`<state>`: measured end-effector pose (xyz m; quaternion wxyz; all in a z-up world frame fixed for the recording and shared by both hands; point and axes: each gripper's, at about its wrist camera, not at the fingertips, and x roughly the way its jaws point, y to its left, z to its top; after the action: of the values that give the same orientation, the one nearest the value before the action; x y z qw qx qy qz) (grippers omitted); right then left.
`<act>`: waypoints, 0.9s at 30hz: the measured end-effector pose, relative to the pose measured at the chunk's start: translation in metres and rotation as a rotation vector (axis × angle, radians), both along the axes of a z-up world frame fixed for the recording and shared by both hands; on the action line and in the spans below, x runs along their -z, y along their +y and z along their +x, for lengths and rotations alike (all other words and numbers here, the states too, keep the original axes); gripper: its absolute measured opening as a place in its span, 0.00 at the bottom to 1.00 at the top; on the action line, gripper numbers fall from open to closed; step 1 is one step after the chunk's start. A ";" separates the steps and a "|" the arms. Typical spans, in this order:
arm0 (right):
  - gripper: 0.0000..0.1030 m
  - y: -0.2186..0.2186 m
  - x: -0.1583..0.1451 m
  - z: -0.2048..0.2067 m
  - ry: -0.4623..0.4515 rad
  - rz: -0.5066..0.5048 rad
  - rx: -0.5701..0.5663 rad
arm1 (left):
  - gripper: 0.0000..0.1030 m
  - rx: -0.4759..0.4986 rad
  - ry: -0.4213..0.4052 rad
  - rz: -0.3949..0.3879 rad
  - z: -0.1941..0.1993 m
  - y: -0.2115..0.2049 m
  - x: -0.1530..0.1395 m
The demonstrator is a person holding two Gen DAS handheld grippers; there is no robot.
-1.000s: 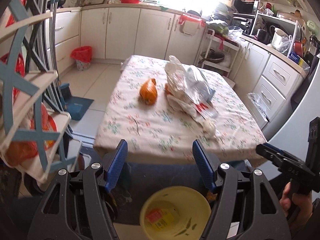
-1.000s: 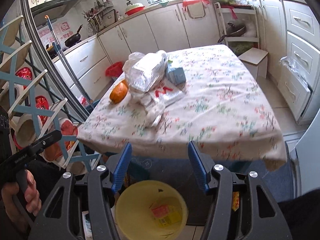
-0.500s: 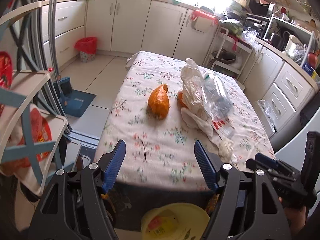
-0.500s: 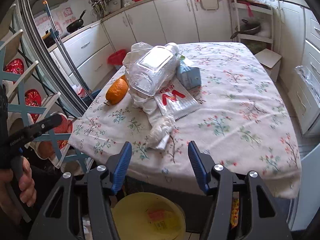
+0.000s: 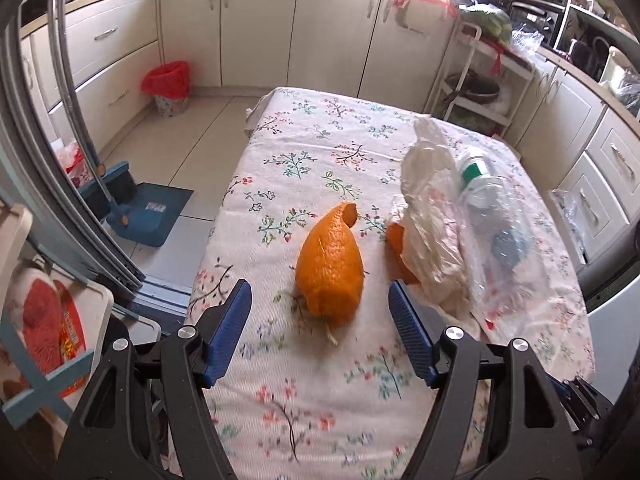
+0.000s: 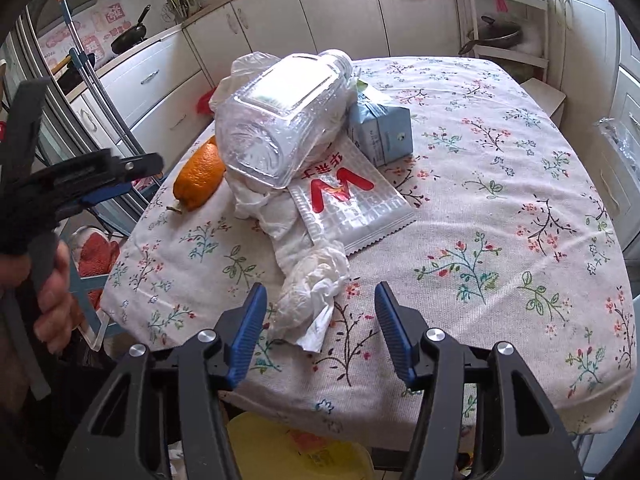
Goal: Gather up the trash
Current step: 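Grasp the long orange peel with left tool while right tool grasps white tissue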
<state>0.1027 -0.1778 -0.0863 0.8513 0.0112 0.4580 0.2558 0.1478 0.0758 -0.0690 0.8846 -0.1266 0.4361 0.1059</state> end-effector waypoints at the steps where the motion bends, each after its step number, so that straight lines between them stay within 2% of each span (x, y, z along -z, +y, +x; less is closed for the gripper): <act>1: 0.53 0.000 0.001 0.001 0.002 -0.001 0.001 | 0.65 -0.001 0.006 0.002 0.005 0.001 0.002; 6: 0.50 0.004 0.002 0.008 -0.005 -0.008 -0.008 | 0.65 0.022 0.044 0.030 0.030 -0.001 0.014; 10: 0.39 0.009 0.003 0.010 -0.012 -0.018 -0.032 | 0.65 0.036 0.074 0.036 0.043 -0.003 0.022; 11: 0.38 0.010 0.003 0.011 -0.011 -0.016 -0.039 | 0.62 0.040 0.079 0.034 0.046 -0.003 0.024; 14: 0.31 0.012 0.001 0.011 -0.011 -0.014 -0.059 | 0.40 0.067 0.101 0.003 0.052 -0.004 0.028; 18: 0.26 0.006 -0.002 0.011 -0.007 0.014 -0.056 | 0.25 0.082 0.092 -0.030 0.050 -0.003 0.029; 27: 0.26 -0.020 -0.008 0.017 0.003 0.079 0.006 | 0.22 0.050 0.043 -0.069 0.022 0.007 0.018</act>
<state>0.1197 -0.1980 -0.0778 0.8503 0.0467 0.4486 0.2712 0.1702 0.0832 -0.0866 0.8725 -0.1439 0.4614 0.0712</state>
